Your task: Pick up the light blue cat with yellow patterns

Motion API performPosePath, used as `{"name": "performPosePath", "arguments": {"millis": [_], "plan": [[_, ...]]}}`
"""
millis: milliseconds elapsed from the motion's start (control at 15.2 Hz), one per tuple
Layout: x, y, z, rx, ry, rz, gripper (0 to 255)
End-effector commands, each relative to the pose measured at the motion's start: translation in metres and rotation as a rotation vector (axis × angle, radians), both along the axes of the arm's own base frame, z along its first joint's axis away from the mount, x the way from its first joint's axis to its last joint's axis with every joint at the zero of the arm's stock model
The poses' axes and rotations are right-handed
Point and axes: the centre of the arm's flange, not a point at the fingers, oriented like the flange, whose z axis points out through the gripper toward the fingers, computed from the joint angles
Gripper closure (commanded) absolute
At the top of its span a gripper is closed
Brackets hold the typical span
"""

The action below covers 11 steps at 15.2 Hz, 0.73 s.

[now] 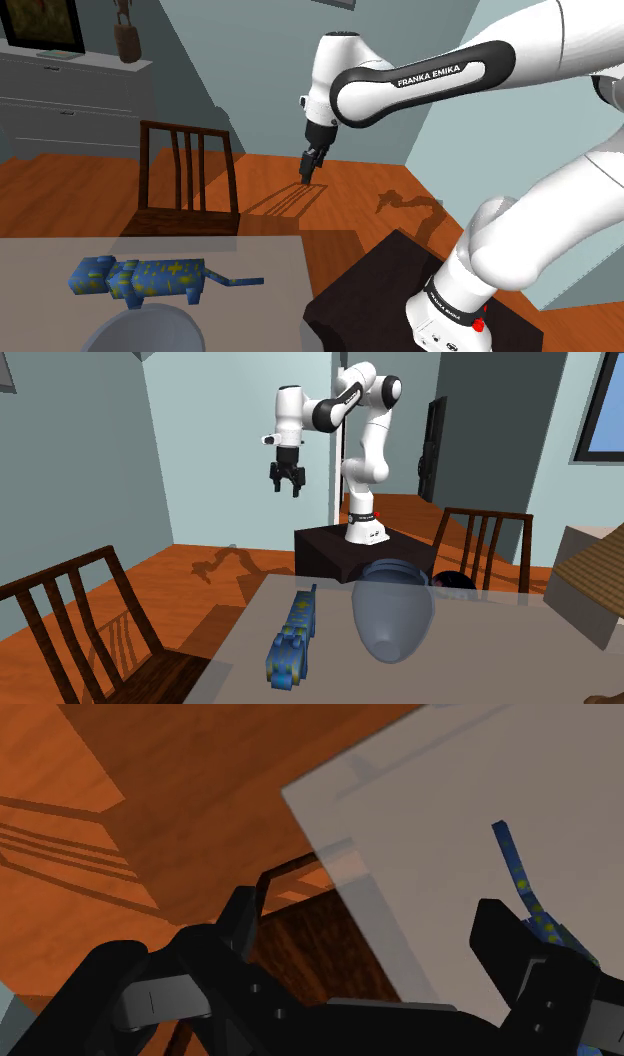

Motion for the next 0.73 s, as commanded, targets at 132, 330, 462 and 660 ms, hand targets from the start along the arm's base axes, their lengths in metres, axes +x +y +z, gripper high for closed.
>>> {"name": "performPosePath", "arguments": {"millis": [132,330,462,660], "plan": [[0.018,0.039,-0.029,0.008,0.004,0.058,0],[0.03,0.069,-0.051,0.013,0.008,0.102,0],[0.038,0.089,-0.065,0.017,0.011,0.131,0],[0.047,0.12,-0.087,0.022,0.014,0.174,0]]}}
